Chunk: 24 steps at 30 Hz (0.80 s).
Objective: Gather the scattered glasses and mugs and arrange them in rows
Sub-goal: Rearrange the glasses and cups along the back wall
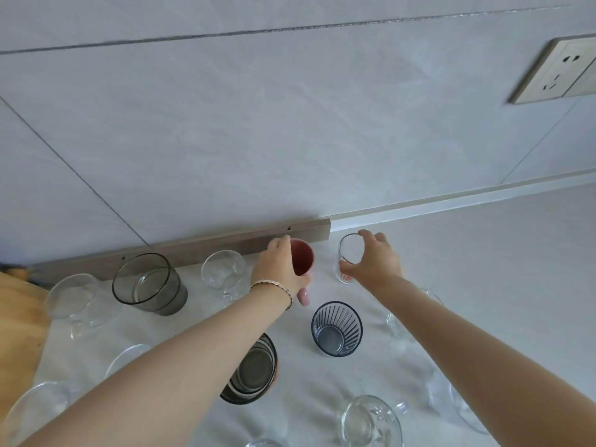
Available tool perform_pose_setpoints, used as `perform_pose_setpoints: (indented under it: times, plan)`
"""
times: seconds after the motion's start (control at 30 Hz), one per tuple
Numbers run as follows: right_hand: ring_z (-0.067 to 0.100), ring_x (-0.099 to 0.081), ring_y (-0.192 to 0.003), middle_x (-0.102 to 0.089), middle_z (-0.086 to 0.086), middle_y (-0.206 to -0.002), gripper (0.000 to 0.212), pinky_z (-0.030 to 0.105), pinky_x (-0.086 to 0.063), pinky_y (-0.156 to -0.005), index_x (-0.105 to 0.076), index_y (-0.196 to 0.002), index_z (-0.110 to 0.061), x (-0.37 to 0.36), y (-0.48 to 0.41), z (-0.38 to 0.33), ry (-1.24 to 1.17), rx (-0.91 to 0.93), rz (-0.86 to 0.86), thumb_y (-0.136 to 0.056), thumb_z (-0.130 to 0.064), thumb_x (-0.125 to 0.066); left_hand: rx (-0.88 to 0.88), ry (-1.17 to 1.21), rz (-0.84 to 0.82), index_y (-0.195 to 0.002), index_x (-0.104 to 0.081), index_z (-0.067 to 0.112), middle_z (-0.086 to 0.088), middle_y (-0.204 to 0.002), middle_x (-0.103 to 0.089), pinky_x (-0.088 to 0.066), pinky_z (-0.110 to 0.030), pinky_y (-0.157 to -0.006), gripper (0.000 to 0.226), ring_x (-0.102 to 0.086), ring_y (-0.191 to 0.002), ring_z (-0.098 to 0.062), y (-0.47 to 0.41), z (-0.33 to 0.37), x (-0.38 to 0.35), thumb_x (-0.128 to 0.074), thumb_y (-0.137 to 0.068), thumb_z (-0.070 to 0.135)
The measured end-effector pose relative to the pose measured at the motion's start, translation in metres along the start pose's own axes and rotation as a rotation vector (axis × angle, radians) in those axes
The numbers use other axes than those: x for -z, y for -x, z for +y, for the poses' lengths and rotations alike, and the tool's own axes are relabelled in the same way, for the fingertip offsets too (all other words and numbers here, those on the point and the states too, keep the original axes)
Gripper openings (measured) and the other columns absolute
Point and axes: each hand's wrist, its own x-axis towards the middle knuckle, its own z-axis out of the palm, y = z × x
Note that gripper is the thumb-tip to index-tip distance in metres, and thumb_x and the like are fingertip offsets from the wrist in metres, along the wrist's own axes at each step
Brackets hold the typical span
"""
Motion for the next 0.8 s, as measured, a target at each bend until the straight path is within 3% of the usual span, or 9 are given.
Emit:
perform_pose_setpoints:
  times: [0.13, 0.3, 0.4, 0.5, 0.57, 0.63, 0.7, 0.8]
  plan:
    - [0.03, -0.057, -0.11, -0.043, 0.008, -0.133, 0.072, 0.032, -0.046, -0.083, -0.034, -0.142, -0.017, 0.001, -0.001, 0.002, 0.018, -0.009, 0.007, -0.08, -0.035, -0.067, -0.015, 0.012, -0.013, -0.138, -0.031, 0.015, -0.004, -0.142, -0.036, -0.047, -0.04, -0.094, 0.075, -0.046, -0.124, -0.027, 0.003, -0.002, 0.0, -0.07, -0.076, 0.03]
    - [0.031, -0.036, -0.13, -0.031, 0.009, -0.145, 0.082, 0.038, -0.038, -0.102, -0.019, -0.148, -0.017, 0.005, 0.016, -0.009, 0.139, -0.004, -0.035, -0.082, -0.039, -0.063, -0.002, 0.06, 0.018, -0.136, -0.033, 0.019, -0.001, -0.145, -0.029, -0.046, -0.038, -0.092, 0.077, -0.044, -0.126, -0.024, 0.019, -0.002, 0.015, -0.071, -0.073, 0.039]
    - [0.028, -0.022, -0.139, -0.026, 0.008, -0.15, 0.07, 0.039, -0.028, -0.111, -0.031, -0.144, -0.015, 0.009, 0.042, -0.028, 0.178, 0.116, 0.032, -0.085, -0.038, -0.06, -0.041, 0.161, 0.143, -0.131, -0.042, 0.02, 0.004, -0.141, -0.039, -0.044, -0.031, -0.089, 0.057, -0.047, -0.124, -0.018, 0.051, -0.012, 0.037, -0.064, -0.081, 0.035]
    - [0.025, -0.036, -0.133, -0.042, 0.005, -0.142, 0.05, 0.035, -0.034, -0.107, -0.049, -0.134, -0.017, 0.008, 0.082, -0.061, 0.153, 0.28, -0.039, -0.087, -0.033, -0.059, -0.084, 0.177, 0.227, -0.117, -0.058, 0.019, 0.003, -0.122, -0.06, -0.047, -0.028, -0.087, 0.031, -0.058, -0.112, -0.017, 0.098, -0.046, 0.055, -0.053, -0.087, 0.028]
    - [0.021, -0.054, -0.116, -0.06, 0.003, -0.124, 0.035, 0.03, -0.043, -0.099, -0.061, -0.121, -0.017, 0.0, 0.111, -0.085, 0.077, 0.367, -0.14, -0.087, -0.028, -0.061, -0.061, 0.188, 0.306, -0.109, -0.065, 0.016, 0.0, -0.111, -0.069, -0.05, -0.031, -0.086, 0.036, -0.064, -0.105, -0.021, 0.131, -0.081, 0.065, -0.047, -0.081, 0.031]
    - [0.014, -0.06, -0.103, -0.066, -0.005, -0.108, 0.027, 0.025, -0.045, -0.098, -0.065, -0.113, -0.021, -0.01, 0.137, -0.109, 0.001, 0.421, -0.247, -0.087, -0.027, -0.061, -0.011, 0.17, 0.384, -0.105, -0.068, 0.012, -0.004, -0.107, -0.07, -0.051, -0.031, -0.084, 0.044, -0.066, -0.101, -0.025, 0.155, -0.126, 0.073, -0.042, -0.076, 0.031]
    - [0.009, -0.059, -0.1, -0.065, -0.01, -0.109, 0.028, 0.01, -0.041, -0.094, -0.062, -0.116, -0.025, -0.024, 0.157, -0.135, 0.01, 0.469, -0.336, -0.088, -0.029, -0.06, 0.077, 0.107, 0.395, -0.113, -0.063, 0.009, -0.007, -0.119, -0.064, -0.05, -0.034, -0.089, 0.041, -0.061, -0.111, -0.027, 0.171, -0.172, 0.081, -0.047, -0.078, 0.025]
    - [0.016, -0.054, -0.117, -0.056, 0.001, -0.13, 0.046, 0.025, -0.042, -0.102, -0.051, -0.132, -0.019, -0.058, 0.174, -0.172, 0.056, 0.519, -0.405, -0.088, -0.03, -0.061, 0.314, 0.043, 0.278, -0.133, -0.044, 0.011, -0.006, -0.146, -0.038, -0.041, -0.036, -0.103, 0.055, -0.04, -0.133, -0.025, 0.186, -0.234, 0.088, -0.058, -0.08, 0.019]
